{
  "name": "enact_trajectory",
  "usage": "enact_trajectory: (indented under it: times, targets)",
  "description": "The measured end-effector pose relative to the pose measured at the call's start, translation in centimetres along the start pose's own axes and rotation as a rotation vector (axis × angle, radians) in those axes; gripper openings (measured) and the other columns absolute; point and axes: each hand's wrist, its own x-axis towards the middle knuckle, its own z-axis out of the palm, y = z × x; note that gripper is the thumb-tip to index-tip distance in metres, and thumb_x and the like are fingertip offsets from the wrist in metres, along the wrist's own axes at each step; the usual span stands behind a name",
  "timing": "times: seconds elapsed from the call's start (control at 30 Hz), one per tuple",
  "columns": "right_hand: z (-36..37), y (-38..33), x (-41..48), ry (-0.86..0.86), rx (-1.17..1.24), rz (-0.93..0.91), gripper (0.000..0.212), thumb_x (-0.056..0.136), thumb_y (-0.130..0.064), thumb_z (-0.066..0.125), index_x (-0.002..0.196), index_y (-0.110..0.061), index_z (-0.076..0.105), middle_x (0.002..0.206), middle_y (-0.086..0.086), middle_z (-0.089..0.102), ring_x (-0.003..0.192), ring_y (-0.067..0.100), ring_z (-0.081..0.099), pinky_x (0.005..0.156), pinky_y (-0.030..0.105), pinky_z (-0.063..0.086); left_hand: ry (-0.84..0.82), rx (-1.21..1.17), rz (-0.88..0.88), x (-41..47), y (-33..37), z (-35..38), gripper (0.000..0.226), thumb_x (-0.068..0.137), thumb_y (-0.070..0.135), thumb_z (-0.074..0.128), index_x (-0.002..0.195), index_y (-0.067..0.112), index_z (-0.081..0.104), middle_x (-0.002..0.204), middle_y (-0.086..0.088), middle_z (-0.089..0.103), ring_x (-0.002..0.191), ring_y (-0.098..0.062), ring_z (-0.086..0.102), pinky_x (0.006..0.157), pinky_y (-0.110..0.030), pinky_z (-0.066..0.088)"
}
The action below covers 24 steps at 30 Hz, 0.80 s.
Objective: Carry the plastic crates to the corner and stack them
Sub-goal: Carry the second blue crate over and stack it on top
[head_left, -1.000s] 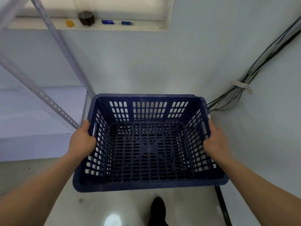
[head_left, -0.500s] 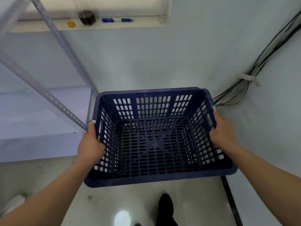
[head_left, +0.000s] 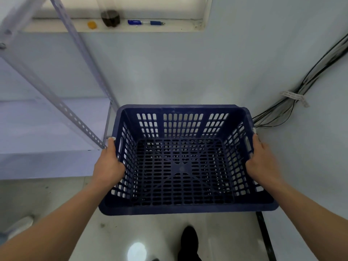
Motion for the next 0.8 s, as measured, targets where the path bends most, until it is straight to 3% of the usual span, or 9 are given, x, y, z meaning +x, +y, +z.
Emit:
enact_trajectory:
  times: [0.1,0.2,0.3,0.43,0.57,0.63,0.7,0.8]
  targets:
    - [0.0,-0.2,0.4,-0.002,0.012,-0.009,0.088,0.086,0.003,0.051,0.16,-0.032,0.02,0.118,0.008,0.048,0.094,0.029,0.054,0.08,0.042,0.052,-0.01,-0.004,0.007,0.1,0.0,0.0,0.084,0.08,-0.009,0.049,0.15,0.028,0.019,0.107,-0.011,0.054,0.085,-0.033,0.058,0.075,-0.046,0.053]
    - [-0.2,0.0,-0.1,0.009,0.016,-0.017,0.082,0.084,0.004,0.051,0.157,-0.026,0.029,0.122,0.006,0.048,0.104,0.028,0.051,0.09,0.044,0.051,-0.018,-0.024,0.001,-0.7,-0.7,-0.2,0.085,0.08,-0.005,0.051,0.149,0.035,0.02,0.111,-0.01,0.056,0.087,-0.033,0.061,0.076,-0.049,0.055]
    - [-0.3,0.4,-0.8,0.049,0.008,-0.084,0.065,0.082,0.008,0.052,0.143,-0.015,0.046,0.117,0.008,0.051,0.099,0.024,0.048,0.084,0.036,0.043,0.002,0.032,-0.026,-2.0,-1.2,0.3,0.084,0.08,-0.003,0.049,0.148,0.034,0.017,0.107,-0.01,0.057,0.079,-0.033,0.061,0.068,-0.048,0.055]
    - [0.1,0.5,0.2,0.04,0.005,-0.067,0.063,0.083,0.008,0.052,0.142,-0.015,0.047,0.124,0.011,0.054,0.099,0.025,0.051,0.085,0.039,0.048,-0.008,0.051,-0.031,-1.2,-0.9,0.3,0.088,0.078,-0.003,0.05,0.15,0.031,0.014,0.113,-0.013,0.058,0.082,-0.036,0.061,0.073,-0.052,0.055]
    - [0.3,0.9,-0.2,-0.021,-0.091,-0.018,0.079,0.088,0.004,0.054,0.158,-0.015,0.026,0.153,0.009,0.037,0.127,0.035,0.049,0.103,0.045,0.049,-0.036,0.064,-0.015,-1.1,-1.1,0.0,0.09,0.082,-0.005,0.05,0.152,0.035,0.01,0.115,-0.014,0.056,0.084,-0.036,0.061,0.073,-0.05,0.055]
    - [-0.1,0.8,-0.8,-0.128,-0.197,0.011,0.088,0.094,-0.002,0.055,0.165,-0.017,0.004,0.17,0.004,0.007,0.147,0.035,0.031,0.115,0.045,0.036,-0.061,0.046,0.004,-1.1,-1.1,-0.2,0.088,0.083,-0.005,0.05,0.151,0.035,0.011,0.117,-0.017,0.055,0.089,-0.037,0.062,0.076,-0.052,0.056]
    - [-0.7,0.7,-1.9,-0.193,-0.324,0.05,0.093,0.096,-0.013,0.056,0.164,-0.017,-0.008,0.171,0.005,-0.013,0.154,0.033,0.015,0.12,0.049,0.025,-0.081,0.013,0.003,-1.4,-1.3,-0.5,0.085,0.084,-0.002,0.051,0.151,0.035,0.013,0.122,-0.019,0.054,0.094,-0.038,0.062,0.082,-0.055,0.056]
    - [-0.4,1.0,-4.7,-0.114,-0.396,0.079,0.092,0.096,-0.026,0.056,0.163,-0.018,-0.006,0.171,0.013,-0.009,0.156,0.034,0.004,0.12,0.058,0.02,-0.084,0.02,0.037,-3.4,-2.3,-0.5,0.081,0.086,0.005,0.051,0.151,0.034,0.012,0.121,-0.02,0.054,0.092,-0.04,0.061,0.082,-0.053,0.054]
